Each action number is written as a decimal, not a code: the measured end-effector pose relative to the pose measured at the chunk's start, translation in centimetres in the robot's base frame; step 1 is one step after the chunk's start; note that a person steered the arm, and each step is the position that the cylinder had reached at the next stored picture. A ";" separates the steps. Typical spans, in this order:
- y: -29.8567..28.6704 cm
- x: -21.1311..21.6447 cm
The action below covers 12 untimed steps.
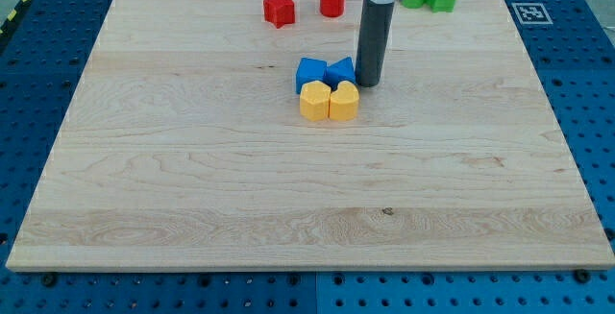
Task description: Place the green blocks horizontal to each other
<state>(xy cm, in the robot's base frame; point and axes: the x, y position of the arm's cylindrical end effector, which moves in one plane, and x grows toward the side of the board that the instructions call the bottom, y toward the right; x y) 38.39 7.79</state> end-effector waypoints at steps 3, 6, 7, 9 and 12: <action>5.0 -0.8; 8.5 -8.3; 6.6 -12.9; 3.9 -19.1; 11.2 -19.2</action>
<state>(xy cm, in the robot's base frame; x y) 19.18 18.96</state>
